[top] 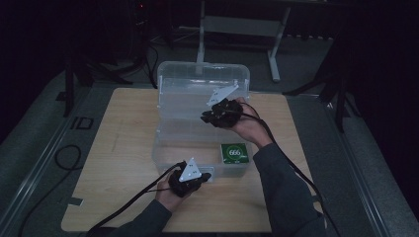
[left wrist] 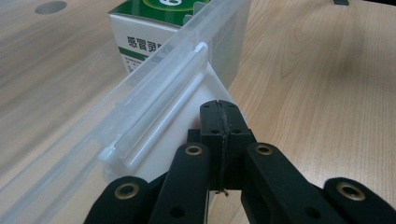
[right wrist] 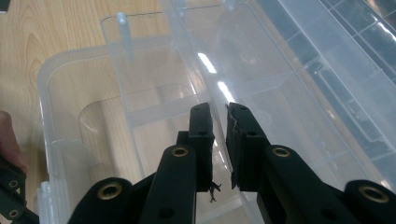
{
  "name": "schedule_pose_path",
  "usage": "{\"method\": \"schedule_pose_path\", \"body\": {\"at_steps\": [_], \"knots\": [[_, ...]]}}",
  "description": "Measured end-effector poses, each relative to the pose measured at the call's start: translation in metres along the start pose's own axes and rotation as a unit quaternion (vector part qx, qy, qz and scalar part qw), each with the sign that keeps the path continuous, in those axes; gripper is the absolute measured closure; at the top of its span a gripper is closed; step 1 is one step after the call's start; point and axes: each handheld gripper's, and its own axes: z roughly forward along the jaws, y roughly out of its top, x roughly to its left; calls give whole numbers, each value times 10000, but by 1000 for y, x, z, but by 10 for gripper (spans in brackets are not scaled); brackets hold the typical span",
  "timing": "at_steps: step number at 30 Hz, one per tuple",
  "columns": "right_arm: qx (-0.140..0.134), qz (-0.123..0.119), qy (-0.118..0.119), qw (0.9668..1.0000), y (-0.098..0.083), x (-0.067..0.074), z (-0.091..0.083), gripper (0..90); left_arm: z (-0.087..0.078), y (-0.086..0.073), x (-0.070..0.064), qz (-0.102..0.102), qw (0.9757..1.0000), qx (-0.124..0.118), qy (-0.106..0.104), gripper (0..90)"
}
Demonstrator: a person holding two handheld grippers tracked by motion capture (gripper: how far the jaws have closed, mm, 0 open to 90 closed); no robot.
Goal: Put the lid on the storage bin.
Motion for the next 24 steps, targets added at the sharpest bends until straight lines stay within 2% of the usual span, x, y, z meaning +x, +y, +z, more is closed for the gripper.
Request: {"method": "schedule_pose_path", "body": {"at_steps": [24], "knots": [[-5, -113, 82, 9999, -3, 11, -4, 812, 0, 0, 0, -19, 10000, 0, -11, 900]]}}
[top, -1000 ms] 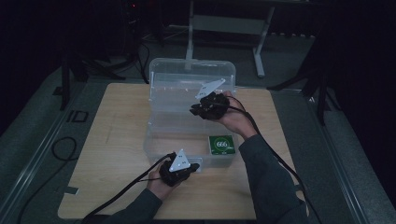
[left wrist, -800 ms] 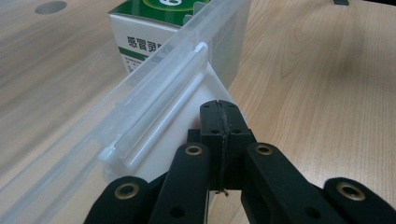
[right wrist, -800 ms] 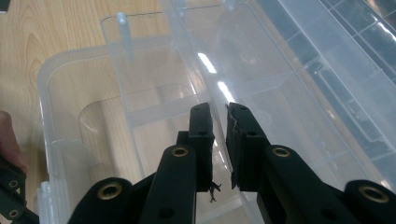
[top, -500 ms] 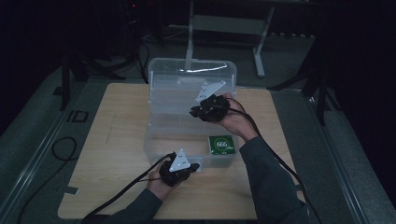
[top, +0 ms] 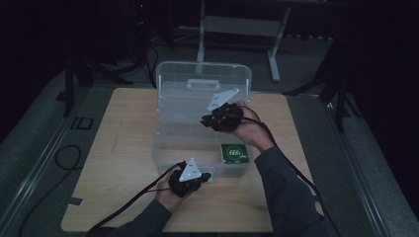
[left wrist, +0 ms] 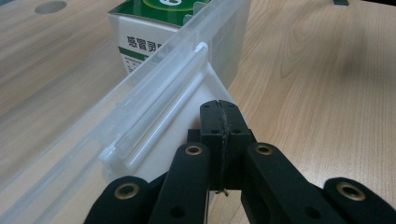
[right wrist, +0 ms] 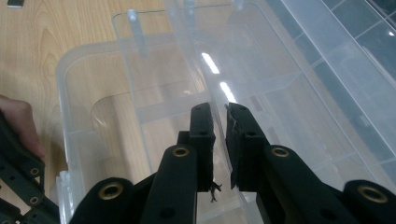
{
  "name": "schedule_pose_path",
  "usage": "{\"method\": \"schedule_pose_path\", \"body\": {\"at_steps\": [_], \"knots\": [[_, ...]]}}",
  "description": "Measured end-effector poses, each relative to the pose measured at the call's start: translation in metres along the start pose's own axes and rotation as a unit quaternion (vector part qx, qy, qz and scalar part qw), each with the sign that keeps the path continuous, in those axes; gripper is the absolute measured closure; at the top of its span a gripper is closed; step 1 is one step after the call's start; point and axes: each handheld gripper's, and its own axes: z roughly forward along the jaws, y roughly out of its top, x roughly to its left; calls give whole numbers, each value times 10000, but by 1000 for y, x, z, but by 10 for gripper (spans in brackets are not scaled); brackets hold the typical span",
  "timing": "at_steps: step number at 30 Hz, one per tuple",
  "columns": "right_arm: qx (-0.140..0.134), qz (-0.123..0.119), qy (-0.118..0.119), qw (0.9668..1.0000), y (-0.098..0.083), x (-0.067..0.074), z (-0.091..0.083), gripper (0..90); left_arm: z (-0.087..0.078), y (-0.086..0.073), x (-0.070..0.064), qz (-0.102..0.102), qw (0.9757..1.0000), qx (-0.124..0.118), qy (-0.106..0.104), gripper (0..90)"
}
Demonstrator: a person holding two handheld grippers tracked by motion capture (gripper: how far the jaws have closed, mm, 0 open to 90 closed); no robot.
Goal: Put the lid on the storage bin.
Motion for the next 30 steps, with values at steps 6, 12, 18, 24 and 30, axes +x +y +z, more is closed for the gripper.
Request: {"method": "schedule_pose_path", "body": {"at_steps": [6, 12, 18, 24, 30], "knots": [[26, -42, 22, 10000, 0, 3, 0, 813, 0, 0, 0, -2, 10000, 0, 1, 900], [43, -92, 11, 9999, 0, 6, -1, 814, 0, 0, 0, -5, 10000, -4, -10, 900], [66, -133, 19, 9999, -1, 10, -1, 815, 0, 0, 0, -2, 10000, -1, -3, 900], [26, -143, 44, 9999, -4, 13, -2, 816, 0, 0, 0, 1, 10000, -2, -4, 900], [12, -169, 51, 9998, -5, 15, -3, 817, 0, 0, 0, 2, 10000, 2, 1, 900]]}}
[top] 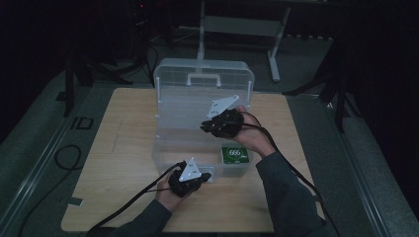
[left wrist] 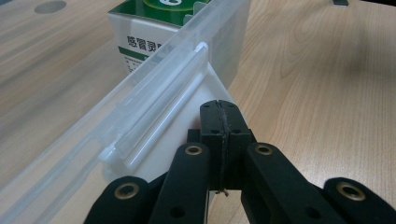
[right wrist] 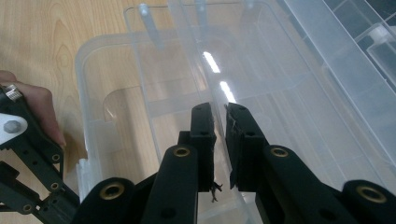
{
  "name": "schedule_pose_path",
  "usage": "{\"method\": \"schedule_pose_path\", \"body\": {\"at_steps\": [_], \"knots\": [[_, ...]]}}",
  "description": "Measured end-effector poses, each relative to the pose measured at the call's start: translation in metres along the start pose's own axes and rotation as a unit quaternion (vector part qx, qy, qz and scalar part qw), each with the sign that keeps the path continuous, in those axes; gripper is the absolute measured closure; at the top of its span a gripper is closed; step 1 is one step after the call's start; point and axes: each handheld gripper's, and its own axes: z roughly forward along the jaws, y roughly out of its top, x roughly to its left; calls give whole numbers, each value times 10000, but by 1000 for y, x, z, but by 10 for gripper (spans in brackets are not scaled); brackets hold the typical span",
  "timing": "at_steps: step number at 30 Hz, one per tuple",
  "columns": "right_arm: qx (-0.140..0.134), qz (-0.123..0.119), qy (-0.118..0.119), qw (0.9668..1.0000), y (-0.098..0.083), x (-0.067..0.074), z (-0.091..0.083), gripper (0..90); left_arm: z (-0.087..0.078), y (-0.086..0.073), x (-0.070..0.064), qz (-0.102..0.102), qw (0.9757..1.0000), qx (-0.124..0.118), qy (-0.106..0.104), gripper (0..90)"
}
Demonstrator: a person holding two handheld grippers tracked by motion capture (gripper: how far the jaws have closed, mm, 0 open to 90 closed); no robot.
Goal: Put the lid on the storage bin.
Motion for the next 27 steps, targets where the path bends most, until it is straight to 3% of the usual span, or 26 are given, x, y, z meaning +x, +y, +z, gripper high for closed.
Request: {"method": "schedule_pose_path", "body": {"at_steps": [27], "knots": [[-31, -85, 30, 10000, -5, 9, -1, 817, 0, 0, 0, 11, 10000, 0, -4, 900]]}}
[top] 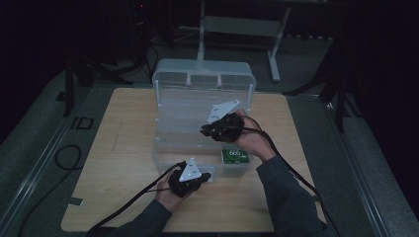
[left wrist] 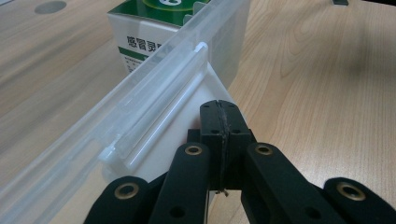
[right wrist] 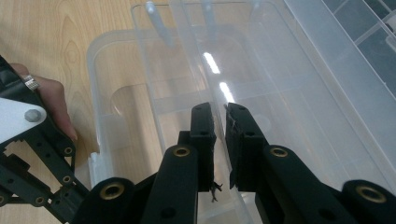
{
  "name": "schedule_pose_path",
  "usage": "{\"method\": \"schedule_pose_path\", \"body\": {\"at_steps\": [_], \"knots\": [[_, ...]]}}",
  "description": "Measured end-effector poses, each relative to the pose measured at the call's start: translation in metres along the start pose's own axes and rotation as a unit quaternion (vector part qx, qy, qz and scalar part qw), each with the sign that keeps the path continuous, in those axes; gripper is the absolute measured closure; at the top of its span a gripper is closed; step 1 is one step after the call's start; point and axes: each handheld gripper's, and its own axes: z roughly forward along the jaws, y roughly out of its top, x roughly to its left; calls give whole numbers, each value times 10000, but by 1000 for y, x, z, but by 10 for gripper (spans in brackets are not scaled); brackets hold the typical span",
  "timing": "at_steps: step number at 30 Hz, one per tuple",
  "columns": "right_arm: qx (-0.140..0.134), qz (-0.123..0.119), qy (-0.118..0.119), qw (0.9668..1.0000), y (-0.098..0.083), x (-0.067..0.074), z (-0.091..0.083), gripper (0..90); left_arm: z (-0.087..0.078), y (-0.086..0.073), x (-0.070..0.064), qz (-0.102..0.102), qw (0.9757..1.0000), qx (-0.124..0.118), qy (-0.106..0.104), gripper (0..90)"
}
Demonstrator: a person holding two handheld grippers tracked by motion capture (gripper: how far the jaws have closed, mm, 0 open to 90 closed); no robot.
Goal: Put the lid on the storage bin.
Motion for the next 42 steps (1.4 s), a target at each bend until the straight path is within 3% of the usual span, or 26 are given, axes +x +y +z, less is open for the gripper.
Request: {"method": "schedule_pose_path", "body": {"at_steps": [42], "knots": [[32, -98, 68, 9999, -5, 10, 0, 820, 0, 0, 0, 10, 10000, -7, 13, 900]]}}
